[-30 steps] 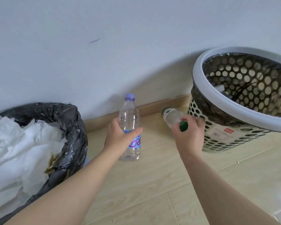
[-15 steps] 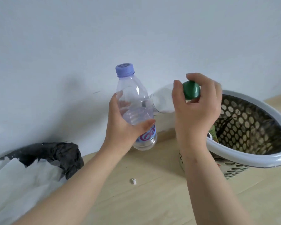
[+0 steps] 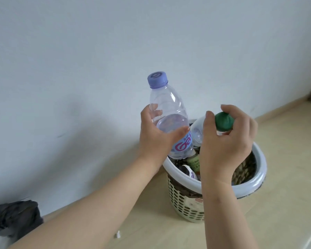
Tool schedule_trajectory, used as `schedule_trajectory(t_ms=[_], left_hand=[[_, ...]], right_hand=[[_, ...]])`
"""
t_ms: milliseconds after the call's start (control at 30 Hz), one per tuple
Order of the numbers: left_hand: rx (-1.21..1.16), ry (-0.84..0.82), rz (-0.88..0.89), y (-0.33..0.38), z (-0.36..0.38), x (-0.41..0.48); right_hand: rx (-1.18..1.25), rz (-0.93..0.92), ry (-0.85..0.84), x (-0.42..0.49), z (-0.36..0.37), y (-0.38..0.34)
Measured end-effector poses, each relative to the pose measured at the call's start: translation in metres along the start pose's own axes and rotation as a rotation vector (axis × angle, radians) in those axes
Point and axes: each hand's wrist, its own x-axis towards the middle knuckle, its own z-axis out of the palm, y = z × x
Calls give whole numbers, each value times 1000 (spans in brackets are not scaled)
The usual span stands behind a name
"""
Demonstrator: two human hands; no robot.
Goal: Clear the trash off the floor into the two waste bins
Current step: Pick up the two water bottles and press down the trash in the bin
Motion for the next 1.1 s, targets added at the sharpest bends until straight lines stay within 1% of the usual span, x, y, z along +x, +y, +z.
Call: schedule_trajectory(t_ms=[133, 267, 367, 400, 467, 533, 600, 700, 767, 833, 900, 1000, 1100], left_hand=[[173, -145, -36, -24, 28, -8], [324, -273, -24, -38, 34, -4], [408, -325, -79, -44, 35, 5], [465, -342, -93, -47, 35, 6], [672, -365, -133, -51, 36, 7], [874, -377, -234, -52, 36, 7], [952, -396, -312, -52, 39, 9], [973, -401, -317, -49, 45, 8], [944, -385, -256, -49, 45, 6], [920, -389, -202, -49, 43, 3], [911, -385, -161, -50, 36, 1], [866, -332, -46, -57, 22, -4], [806, -287, 27, -63, 9, -9]], right_hand=[[-141, 75, -108, 10, -16, 26], [-339, 130, -324, 13, -24, 50], [-404, 81, -444, 9, -28, 65], [-405, 58, -453, 7, -27, 67], [-398, 38, -444, 6, -25, 70], [-380, 15, -417, 5, -22, 71], [-346, -12, -375, 5, -19, 73], [-315, -10, -312, 1, -18, 75], [-265, 23, -279, 0, -19, 73], [-221, 43, -285, 0, -18, 70], [-242, 57, -344, -1, -17, 69], [-397, 117, -521, -8, -17, 70], [-500, 187, -625, -10, -15, 66]])
